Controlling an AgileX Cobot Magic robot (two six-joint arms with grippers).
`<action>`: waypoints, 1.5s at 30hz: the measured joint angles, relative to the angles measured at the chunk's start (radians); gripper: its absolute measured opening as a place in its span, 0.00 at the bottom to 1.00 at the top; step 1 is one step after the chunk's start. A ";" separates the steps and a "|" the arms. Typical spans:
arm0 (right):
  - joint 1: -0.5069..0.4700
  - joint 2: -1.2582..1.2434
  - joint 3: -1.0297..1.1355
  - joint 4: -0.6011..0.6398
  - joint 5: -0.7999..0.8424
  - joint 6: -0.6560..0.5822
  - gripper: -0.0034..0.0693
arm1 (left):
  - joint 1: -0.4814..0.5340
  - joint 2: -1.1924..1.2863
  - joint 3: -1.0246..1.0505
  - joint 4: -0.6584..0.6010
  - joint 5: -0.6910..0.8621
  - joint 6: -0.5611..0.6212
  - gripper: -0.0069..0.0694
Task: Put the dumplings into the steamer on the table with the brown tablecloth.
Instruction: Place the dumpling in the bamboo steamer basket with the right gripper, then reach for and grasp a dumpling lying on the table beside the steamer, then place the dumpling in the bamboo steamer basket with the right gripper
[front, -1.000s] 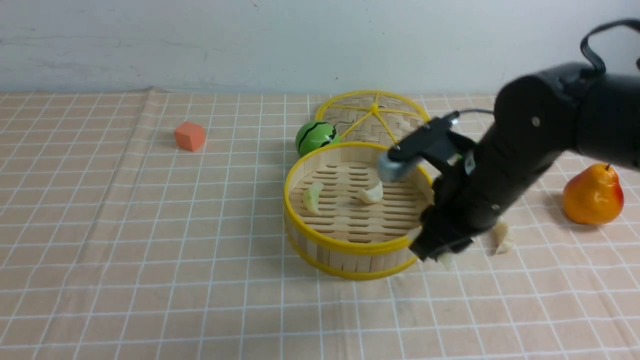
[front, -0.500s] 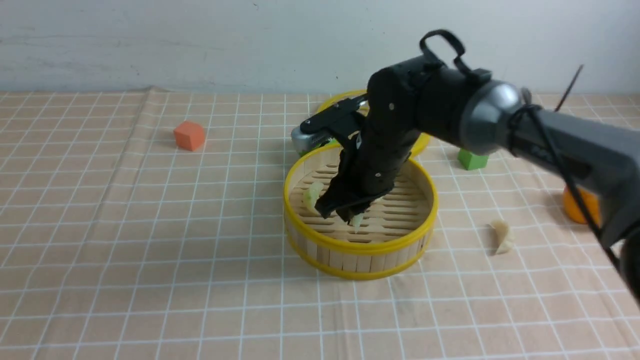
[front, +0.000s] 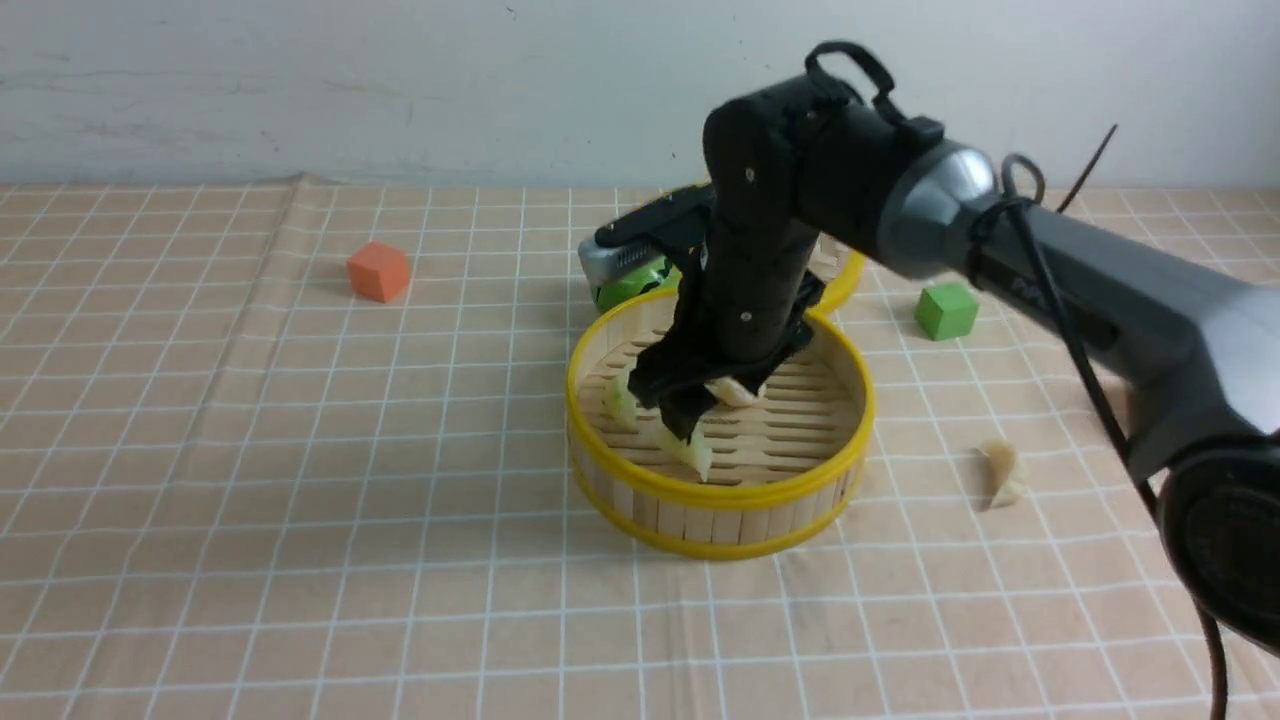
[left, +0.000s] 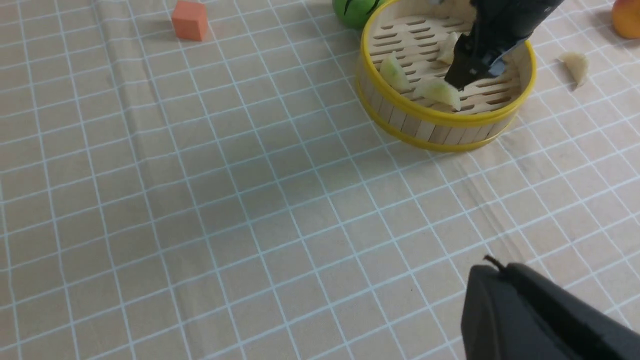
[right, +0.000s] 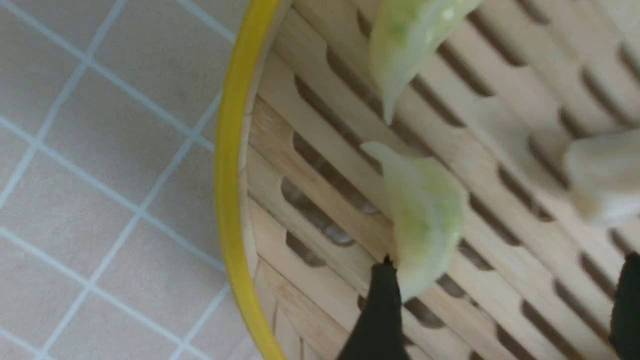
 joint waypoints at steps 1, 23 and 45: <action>0.000 -0.010 -0.002 -0.001 0.002 0.000 0.84 | 0.000 0.000 0.000 0.000 0.000 0.000 0.07; -0.362 -0.291 0.625 -0.019 -0.177 0.192 0.85 | 0.000 0.000 0.000 0.018 0.000 0.002 0.07; -0.381 -0.158 0.573 -0.022 -0.281 0.202 0.32 | 0.000 0.006 0.000 0.017 0.000 0.001 0.08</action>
